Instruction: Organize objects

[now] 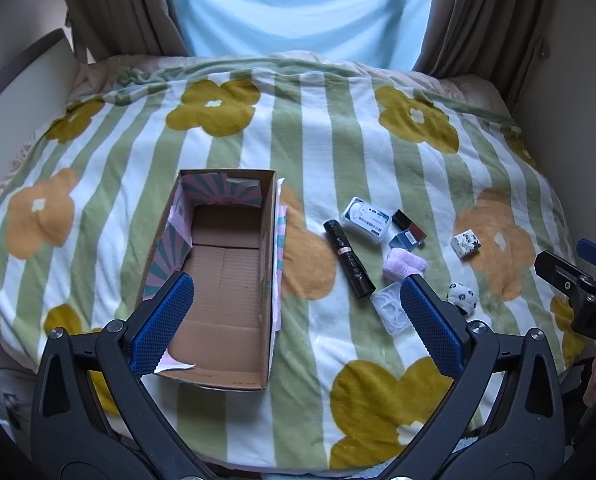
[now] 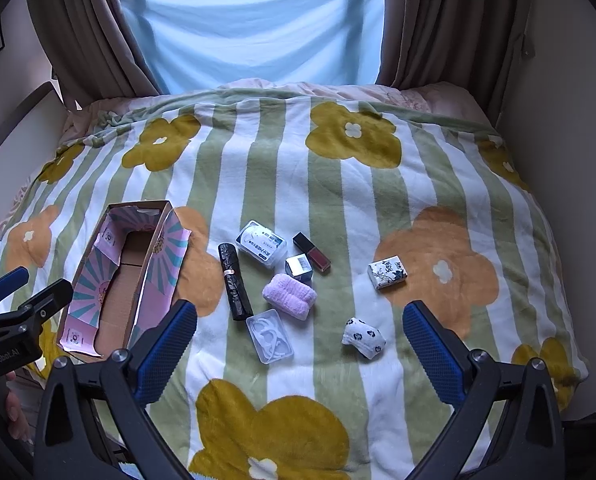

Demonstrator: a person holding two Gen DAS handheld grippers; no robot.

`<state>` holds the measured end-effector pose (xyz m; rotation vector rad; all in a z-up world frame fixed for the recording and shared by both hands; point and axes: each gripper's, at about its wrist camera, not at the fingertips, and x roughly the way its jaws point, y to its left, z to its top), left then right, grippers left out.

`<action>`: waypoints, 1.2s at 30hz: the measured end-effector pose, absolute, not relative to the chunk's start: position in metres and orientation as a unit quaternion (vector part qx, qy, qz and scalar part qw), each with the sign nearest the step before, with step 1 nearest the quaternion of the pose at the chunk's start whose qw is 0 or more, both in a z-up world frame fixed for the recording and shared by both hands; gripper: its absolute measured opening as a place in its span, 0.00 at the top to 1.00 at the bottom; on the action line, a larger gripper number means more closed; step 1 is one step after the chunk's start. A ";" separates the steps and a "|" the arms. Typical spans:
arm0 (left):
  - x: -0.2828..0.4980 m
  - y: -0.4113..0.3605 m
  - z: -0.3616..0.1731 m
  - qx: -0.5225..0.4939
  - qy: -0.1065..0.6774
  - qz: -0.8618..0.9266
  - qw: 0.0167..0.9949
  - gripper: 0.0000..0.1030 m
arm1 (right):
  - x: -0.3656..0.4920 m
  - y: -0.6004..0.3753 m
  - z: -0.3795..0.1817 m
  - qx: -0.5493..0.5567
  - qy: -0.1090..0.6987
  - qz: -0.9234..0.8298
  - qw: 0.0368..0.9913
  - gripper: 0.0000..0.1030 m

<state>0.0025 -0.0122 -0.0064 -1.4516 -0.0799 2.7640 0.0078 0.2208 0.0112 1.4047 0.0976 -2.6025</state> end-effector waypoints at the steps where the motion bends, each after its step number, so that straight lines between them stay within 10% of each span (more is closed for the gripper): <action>1: 0.003 -0.012 -0.006 -0.465 -0.027 0.885 0.011 0.01 | 0.008 0.221 0.011 0.473 0.033 -0.876 0.091 0.01; 36: 0.003 -0.017 -0.010 -0.469 -0.027 0.881 0.050 0.01 | 0.012 0.212 0.013 0.467 0.044 -0.877 0.103 0.01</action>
